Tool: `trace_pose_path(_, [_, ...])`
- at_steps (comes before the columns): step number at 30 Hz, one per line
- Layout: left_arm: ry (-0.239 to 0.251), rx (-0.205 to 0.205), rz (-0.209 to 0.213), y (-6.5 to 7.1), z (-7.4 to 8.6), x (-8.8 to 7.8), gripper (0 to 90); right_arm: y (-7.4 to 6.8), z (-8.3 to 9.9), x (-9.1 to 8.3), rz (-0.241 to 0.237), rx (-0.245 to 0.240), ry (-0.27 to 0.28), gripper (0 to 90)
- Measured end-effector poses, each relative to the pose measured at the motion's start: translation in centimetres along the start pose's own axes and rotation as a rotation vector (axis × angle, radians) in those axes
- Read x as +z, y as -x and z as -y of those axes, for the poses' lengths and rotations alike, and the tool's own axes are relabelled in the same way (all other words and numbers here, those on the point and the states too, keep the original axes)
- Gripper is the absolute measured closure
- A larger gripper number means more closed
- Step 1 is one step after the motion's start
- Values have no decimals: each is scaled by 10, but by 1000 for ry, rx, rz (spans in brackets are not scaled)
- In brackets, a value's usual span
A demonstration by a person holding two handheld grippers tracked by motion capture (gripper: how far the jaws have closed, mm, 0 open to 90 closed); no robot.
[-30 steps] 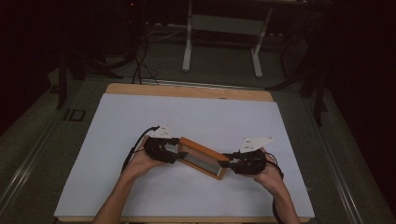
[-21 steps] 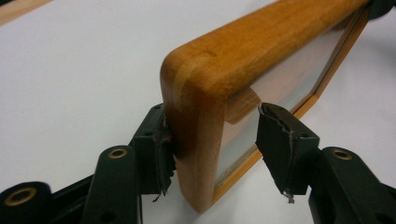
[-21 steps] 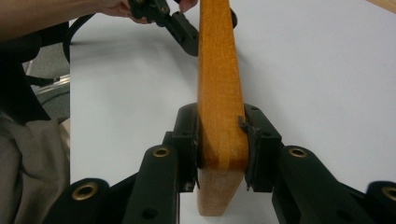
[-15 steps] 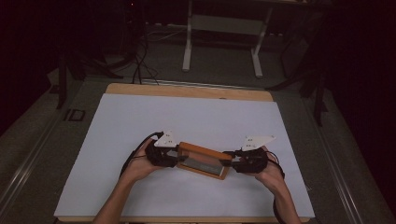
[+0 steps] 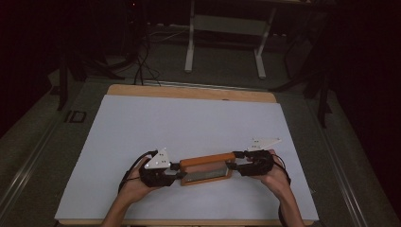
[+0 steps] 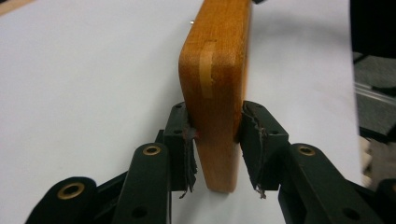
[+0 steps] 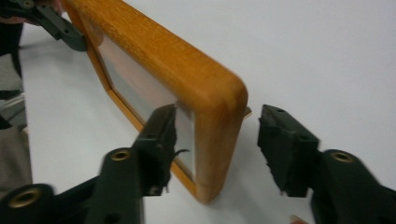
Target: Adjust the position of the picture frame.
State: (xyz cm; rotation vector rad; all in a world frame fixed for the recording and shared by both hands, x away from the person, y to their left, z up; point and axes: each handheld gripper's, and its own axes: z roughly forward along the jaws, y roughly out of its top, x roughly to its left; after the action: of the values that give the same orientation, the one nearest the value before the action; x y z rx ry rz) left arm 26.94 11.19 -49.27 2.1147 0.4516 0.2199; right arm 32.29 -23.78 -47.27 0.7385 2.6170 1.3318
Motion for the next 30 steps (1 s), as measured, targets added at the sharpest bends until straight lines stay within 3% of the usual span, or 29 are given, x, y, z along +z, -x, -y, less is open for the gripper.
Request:
trace_pose_path(3, [-18,35,-2,5,-3,-2,648,0,0,1,-11,-15,23,570])
trace_pose_path(9, [-16,40,17,0,-23,-2,501,0,-2,4,5,-37,31,579])
trace_pose_path(10, [-31,48,42,-4,-33,1,501,0,-1,4,6,-36,32,579])
trace_pose_path(16, [-114,60,94,-10,-64,14,526,0,0,4,8,-45,42,580])
trace_pose_path(20, [-185,42,137,-14,-81,27,567,-3,-1,4,11,-62,41,581])
trace_pose_path(30, [-321,97,97,-9,-106,57,650,-15,-9,13,5,-107,24,587])
